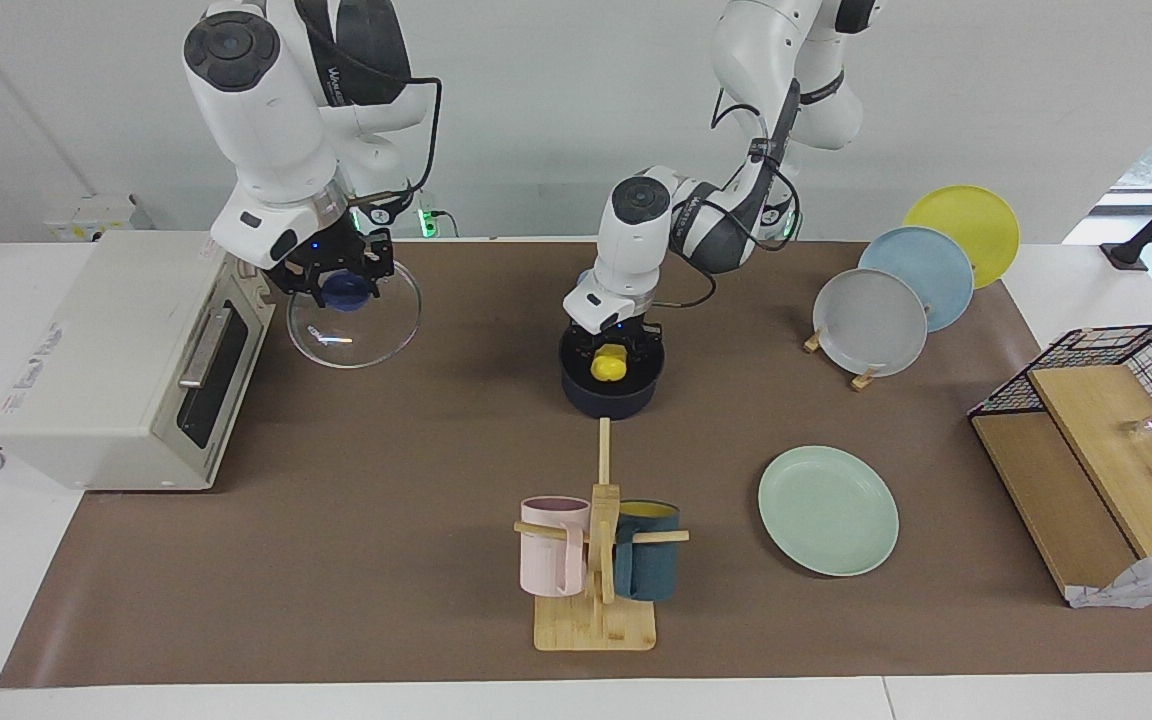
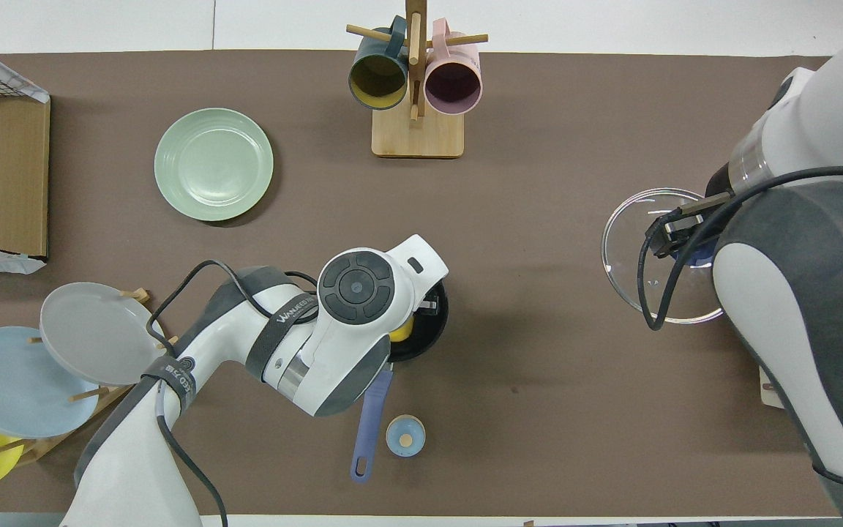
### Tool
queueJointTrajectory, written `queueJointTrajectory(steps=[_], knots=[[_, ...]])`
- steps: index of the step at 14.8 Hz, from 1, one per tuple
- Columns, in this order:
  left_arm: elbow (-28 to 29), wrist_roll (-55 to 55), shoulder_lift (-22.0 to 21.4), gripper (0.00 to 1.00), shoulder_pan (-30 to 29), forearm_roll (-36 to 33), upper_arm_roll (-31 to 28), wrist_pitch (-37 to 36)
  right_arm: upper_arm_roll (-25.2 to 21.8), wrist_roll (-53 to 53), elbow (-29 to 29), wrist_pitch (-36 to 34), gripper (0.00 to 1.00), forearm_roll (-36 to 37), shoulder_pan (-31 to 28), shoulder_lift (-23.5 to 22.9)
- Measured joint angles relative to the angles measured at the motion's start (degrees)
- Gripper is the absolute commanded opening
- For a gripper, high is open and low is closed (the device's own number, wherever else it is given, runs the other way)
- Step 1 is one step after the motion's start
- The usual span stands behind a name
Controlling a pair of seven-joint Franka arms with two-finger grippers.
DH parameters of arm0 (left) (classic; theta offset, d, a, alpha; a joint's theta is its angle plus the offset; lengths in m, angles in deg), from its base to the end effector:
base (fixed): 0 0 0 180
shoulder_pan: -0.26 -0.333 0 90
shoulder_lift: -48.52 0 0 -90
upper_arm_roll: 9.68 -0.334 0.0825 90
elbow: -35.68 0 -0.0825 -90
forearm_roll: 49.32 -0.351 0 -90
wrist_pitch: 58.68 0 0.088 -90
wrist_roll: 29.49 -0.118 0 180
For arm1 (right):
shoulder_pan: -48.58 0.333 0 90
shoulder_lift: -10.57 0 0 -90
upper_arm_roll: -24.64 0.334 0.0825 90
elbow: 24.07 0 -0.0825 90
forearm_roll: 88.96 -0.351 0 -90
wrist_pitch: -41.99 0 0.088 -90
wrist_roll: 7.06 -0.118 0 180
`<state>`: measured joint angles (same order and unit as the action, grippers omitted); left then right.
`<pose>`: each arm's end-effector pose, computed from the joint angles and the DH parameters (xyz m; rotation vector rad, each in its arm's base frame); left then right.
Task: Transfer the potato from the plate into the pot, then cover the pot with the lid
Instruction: 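Lower the potato into the black pot and open the left gripper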
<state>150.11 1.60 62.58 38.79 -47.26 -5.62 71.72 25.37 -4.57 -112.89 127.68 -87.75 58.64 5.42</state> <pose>0.4268 -0.3914 0.3684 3.0735 -0.2703 0.0001 0.5291 0.0978 0.5868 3.0825 0.3588 -0.2218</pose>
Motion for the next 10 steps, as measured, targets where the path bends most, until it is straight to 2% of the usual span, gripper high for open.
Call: queueJointTrajectory(steps=[10], knots=[[2.55, 0.20, 0.53, 0.00, 1.00, -0.72, -0.01, 0.48, 0.00, 0.00, 0.00, 0.00, 0.00, 0.00, 0.00, 0.00]])
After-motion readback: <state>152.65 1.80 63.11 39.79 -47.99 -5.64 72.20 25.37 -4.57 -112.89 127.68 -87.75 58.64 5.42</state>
